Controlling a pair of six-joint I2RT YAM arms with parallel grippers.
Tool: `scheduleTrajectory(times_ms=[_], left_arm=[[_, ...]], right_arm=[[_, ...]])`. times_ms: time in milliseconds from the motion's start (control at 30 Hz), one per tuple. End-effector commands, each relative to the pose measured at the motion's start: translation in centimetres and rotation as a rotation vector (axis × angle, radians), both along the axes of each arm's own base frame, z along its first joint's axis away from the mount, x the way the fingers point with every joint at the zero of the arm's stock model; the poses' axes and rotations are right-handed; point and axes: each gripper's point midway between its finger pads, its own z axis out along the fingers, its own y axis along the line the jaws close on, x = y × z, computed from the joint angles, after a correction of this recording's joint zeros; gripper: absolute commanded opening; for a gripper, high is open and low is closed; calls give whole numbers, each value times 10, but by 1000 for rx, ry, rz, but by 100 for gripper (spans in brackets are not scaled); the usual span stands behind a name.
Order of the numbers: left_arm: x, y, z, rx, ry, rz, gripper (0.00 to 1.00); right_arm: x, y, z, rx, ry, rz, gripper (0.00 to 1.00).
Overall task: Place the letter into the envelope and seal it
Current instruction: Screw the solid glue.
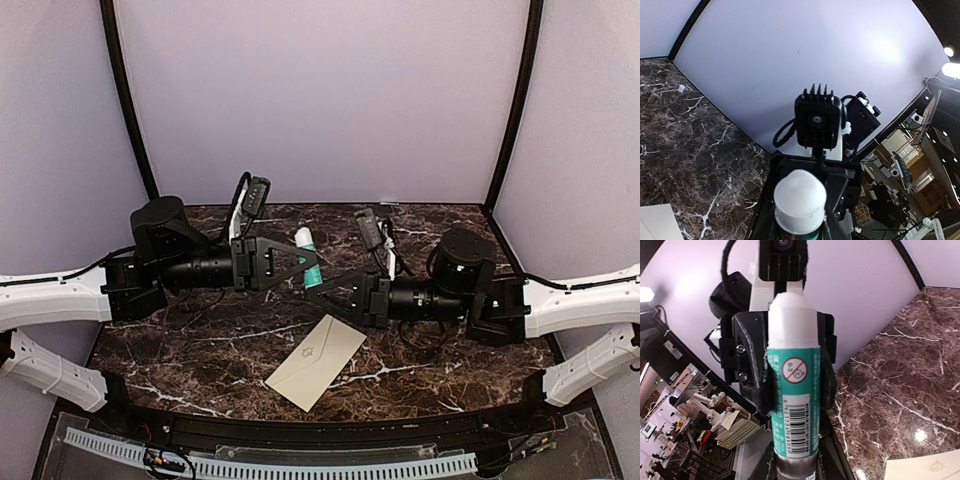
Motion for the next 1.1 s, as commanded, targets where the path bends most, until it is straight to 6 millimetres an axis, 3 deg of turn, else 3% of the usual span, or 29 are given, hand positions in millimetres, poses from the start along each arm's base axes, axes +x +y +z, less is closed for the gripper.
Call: scheduleTrajectory(times_ms=[0, 333, 600, 767, 900, 1067], left_arm=[[13, -1, -29, 152, 3, 71, 0], [40, 6, -60, 204, 128, 237, 0], [51, 9, -85, 207, 236, 291, 0], [50, 9, -89, 186, 267, 279, 0], [49, 11, -84, 169, 271, 271, 0], [60, 23, -67, 141, 246, 302, 0]], right_arm=[[45, -6, 0, -139, -18, -240, 5], [99, -3, -38, -448, -6, -515, 8], [112, 18, -52, -567, -56, -593, 6], [102, 26, -50, -544, -67, -583, 7], [87, 26, -33, -455, -85, -504, 12], [50, 18, -2, -286, -130, -310, 36]])
